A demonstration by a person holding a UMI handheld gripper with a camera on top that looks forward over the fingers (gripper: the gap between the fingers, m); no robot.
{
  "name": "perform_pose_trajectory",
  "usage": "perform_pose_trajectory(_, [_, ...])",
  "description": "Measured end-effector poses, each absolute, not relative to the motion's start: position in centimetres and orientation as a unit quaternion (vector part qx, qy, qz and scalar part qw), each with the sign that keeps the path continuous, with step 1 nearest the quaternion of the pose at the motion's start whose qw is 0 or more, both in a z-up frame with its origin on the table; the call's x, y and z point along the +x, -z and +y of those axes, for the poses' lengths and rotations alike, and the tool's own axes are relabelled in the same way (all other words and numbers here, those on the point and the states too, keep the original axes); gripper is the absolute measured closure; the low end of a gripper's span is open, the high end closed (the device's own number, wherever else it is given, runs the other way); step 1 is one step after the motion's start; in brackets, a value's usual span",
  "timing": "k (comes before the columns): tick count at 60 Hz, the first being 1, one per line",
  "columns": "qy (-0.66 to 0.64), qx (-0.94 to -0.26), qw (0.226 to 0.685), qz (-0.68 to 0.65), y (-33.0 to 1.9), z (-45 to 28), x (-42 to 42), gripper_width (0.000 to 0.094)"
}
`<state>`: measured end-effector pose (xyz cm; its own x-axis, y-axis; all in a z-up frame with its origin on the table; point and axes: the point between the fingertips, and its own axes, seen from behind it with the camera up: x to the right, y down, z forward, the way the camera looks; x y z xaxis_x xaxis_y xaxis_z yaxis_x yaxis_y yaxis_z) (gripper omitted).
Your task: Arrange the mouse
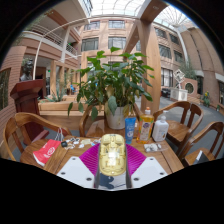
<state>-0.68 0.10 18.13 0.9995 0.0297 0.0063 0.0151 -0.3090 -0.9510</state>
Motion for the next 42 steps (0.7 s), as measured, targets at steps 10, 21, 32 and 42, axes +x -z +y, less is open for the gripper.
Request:
perform_pose_trajectory(10, [-0.019, -0.866, 0.498, -0.037, -6.3, 2.4, -4.6, 0.0576])
perform_pose_trajectory(21, [-0.023, -0.892, 0.448, -0.051, 0.5, 2.5, -6.6, 0.0496])
perform_pose_trajectory(32, [-0.029, -0.89, 0.453, -0.051, -0.8, 1.6, -7.5, 0.0191])
perform_pose_trajectory(42, [-0.016, -0.875, 0.481, -0.048, -6.3, -1.6, -6.6, 0.0078])
